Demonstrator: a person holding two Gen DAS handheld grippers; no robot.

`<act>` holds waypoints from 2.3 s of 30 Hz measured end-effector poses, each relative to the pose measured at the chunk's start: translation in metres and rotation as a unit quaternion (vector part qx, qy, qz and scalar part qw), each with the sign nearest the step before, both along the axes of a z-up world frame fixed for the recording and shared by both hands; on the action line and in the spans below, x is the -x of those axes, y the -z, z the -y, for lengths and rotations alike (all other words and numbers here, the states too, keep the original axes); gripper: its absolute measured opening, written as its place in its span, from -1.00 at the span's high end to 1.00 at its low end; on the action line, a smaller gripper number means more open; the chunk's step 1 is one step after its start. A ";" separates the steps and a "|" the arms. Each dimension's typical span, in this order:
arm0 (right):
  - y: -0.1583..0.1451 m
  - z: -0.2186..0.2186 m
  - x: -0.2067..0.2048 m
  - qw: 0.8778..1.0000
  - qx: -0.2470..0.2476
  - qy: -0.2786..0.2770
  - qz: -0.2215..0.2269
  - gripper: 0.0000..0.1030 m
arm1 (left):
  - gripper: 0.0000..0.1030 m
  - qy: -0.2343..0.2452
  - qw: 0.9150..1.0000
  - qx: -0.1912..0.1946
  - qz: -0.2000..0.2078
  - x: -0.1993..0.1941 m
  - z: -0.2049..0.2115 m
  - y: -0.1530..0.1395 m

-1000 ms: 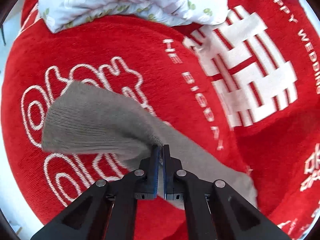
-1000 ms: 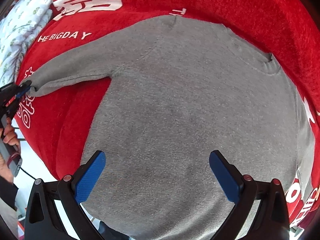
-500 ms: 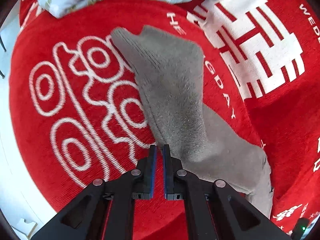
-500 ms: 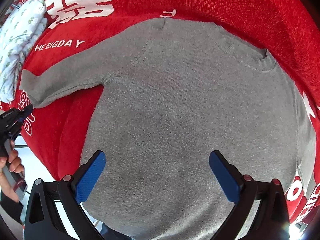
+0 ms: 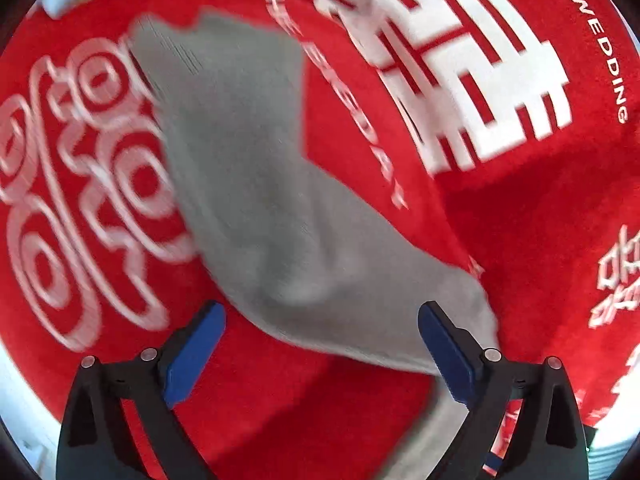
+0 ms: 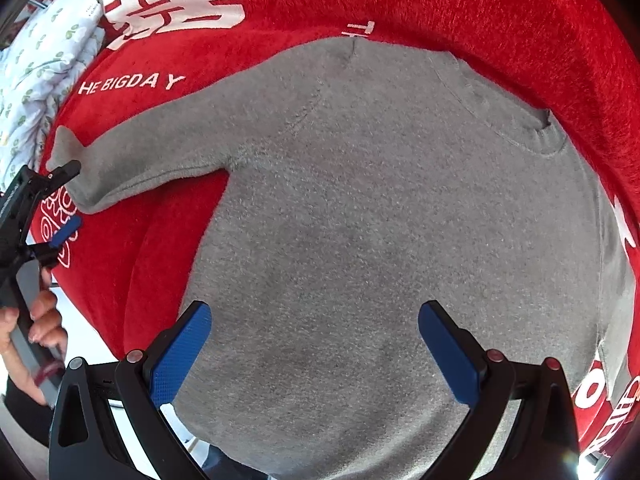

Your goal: Fold small clothes

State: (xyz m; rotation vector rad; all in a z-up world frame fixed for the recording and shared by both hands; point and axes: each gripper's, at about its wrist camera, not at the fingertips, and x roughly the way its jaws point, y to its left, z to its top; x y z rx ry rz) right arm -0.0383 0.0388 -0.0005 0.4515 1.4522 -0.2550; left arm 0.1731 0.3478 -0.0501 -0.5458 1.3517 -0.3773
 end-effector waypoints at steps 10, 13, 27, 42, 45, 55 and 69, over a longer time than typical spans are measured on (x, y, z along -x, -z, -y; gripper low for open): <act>-0.008 -0.008 -0.002 1.000 0.001 -0.017 0.009 -1.00 | -0.86 -0.090 0.995 0.007 0.047 -0.044 -0.008 -0.013; -0.010 -0.004 0.002 1.000 -0.001 -0.013 0.011 -1.00 | 0.80 -0.086 0.995 -0.011 0.054 -0.058 -0.024 -0.014; -0.026 0.035 0.031 0.997 -0.012 0.060 0.050 -1.00 | 0.77 0.115 0.977 0.043 0.174 -0.033 0.092 -0.103; -0.011 0.159 0.152 0.960 -0.008 0.273 0.051 -1.00 | 0.77 0.463 0.870 -0.056 0.162 0.157 0.378 -0.046; 0.001 0.174 0.170 0.953 -0.020 0.300 0.037 -1.00 | 0.77 0.479 0.858 -0.082 0.167 0.174 0.383 -0.040; -0.023 0.189 0.083 0.974 0.018 0.212 0.080 -1.00 | -0.72 0.387 0.880 -0.163 0.223 0.108 0.298 -0.092; 0.032 0.193 -0.036 0.992 0.059 0.111 0.009 0.74 | -0.72 0.330 0.899 -0.255 0.136 0.043 0.253 -0.034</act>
